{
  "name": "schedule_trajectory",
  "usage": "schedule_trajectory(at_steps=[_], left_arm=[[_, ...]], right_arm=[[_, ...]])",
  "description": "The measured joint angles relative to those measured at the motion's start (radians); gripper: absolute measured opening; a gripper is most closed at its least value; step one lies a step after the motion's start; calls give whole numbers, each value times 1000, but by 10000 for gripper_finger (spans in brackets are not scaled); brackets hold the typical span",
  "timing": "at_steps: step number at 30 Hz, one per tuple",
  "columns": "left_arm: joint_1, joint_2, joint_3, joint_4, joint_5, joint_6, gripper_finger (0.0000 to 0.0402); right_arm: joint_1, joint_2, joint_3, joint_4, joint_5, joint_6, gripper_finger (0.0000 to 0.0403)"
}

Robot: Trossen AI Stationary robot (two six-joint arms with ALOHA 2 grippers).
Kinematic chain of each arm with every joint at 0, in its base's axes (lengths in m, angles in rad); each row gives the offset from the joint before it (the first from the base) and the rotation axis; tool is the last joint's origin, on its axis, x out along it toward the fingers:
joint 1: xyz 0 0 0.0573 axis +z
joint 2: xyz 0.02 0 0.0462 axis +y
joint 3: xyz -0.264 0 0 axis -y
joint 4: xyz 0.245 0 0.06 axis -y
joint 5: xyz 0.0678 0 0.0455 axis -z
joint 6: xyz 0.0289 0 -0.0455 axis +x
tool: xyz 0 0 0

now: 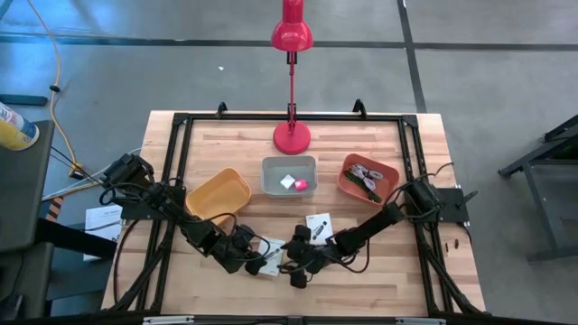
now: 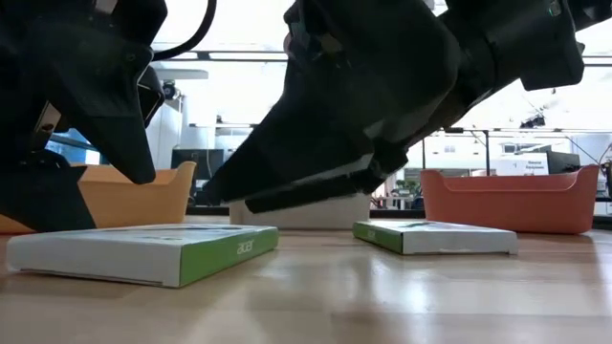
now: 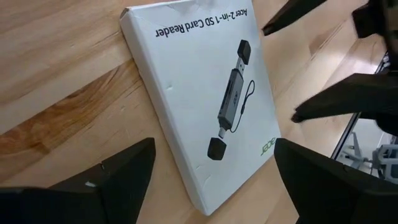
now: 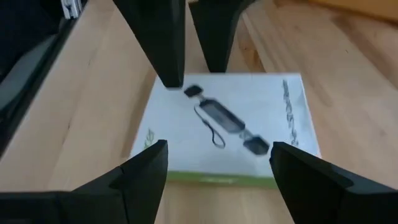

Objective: Pick and place items into bin
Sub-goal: Put the left white card reader box into the yellow bin

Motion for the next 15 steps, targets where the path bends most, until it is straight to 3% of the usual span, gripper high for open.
schedule_trajectory(at_steps=[15], left_arm=[[1,2,-1,15,-25,-8,319]], right_arm=[[36,55,27,-12,59,42,270]])
